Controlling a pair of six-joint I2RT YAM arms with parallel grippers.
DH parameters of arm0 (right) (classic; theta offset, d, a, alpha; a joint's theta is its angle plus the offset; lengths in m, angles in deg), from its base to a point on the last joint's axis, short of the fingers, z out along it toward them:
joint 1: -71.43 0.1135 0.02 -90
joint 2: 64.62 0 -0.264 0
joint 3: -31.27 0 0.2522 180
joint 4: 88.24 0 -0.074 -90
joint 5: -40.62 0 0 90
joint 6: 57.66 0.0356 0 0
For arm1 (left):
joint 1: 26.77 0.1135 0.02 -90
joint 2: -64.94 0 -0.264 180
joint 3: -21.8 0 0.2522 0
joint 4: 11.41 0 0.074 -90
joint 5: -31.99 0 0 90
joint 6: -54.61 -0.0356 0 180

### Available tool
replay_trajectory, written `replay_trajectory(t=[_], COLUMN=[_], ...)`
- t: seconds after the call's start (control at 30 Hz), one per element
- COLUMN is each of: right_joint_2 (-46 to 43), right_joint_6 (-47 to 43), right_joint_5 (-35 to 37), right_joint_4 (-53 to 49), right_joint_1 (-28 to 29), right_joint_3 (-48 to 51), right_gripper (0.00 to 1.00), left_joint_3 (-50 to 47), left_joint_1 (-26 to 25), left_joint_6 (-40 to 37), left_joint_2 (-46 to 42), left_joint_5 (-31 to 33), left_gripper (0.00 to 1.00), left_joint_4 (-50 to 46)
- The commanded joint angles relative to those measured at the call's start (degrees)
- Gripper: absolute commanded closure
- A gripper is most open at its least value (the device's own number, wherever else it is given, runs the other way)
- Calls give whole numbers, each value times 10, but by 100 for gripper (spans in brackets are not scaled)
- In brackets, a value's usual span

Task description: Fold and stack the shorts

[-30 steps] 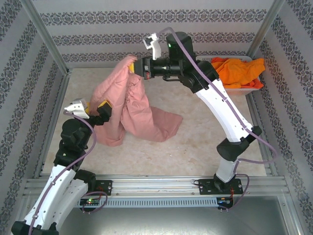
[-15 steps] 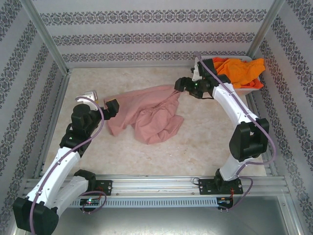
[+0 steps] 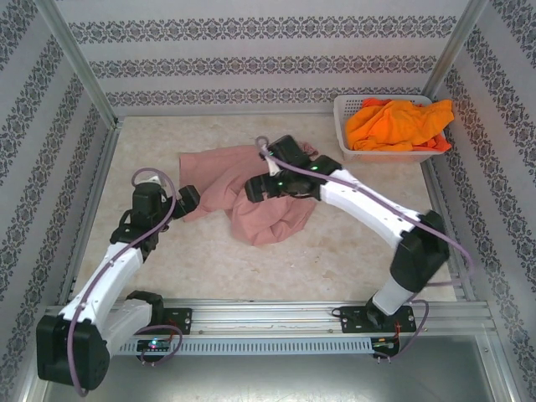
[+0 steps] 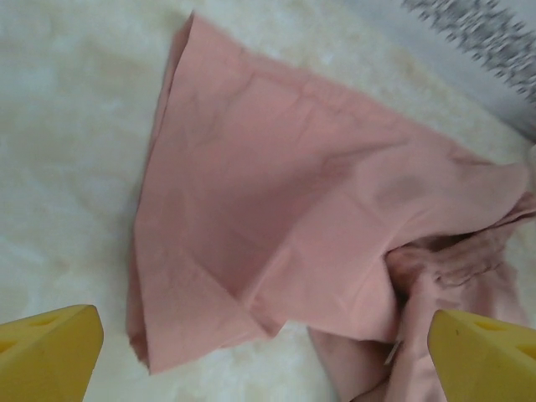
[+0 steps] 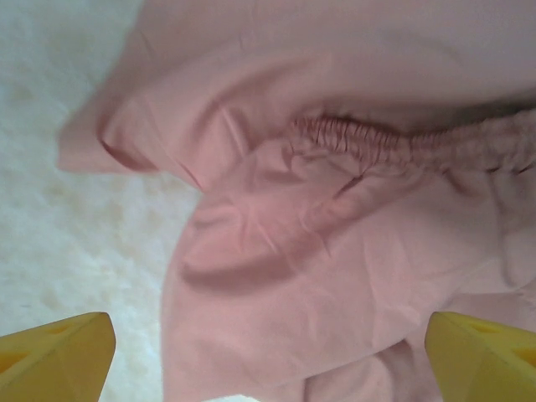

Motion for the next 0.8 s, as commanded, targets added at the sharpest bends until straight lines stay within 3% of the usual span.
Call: replay_trajectory(t=[0.0,0.2,0.37,0.47,0.67,0.7,0.77], right_joint_2=[68,193,252,266,235,220,179], right_joint_6=[4,23,26,24,12,11,15], right_joint_5=[48,46,54,52,43,33,13], right_joint_4=[1,-11,-25,-28,-23,-19,-6], right_joint_1=[28,47,47,46,42,38,28], right_joint_3=[-34,-127,-168,-177,-193,-196,-193], right_gripper=[4,6,25,51,93,96,100], left_joint_3=[-15,-17,-23,-19,3,14,44], left_joint_1=[11,18,23,24,34,39,52], left_joint_6=[29,36,49,52,51,44,30], left_joint_2=[42,137,203,241,266,261,251], left_joint_5=[-37,-51,-74,-90,-104,-100,-92], left_gripper=[0,8,20,39,94,100,100], left_joint_4=[41,103,156,181,216,210,189])
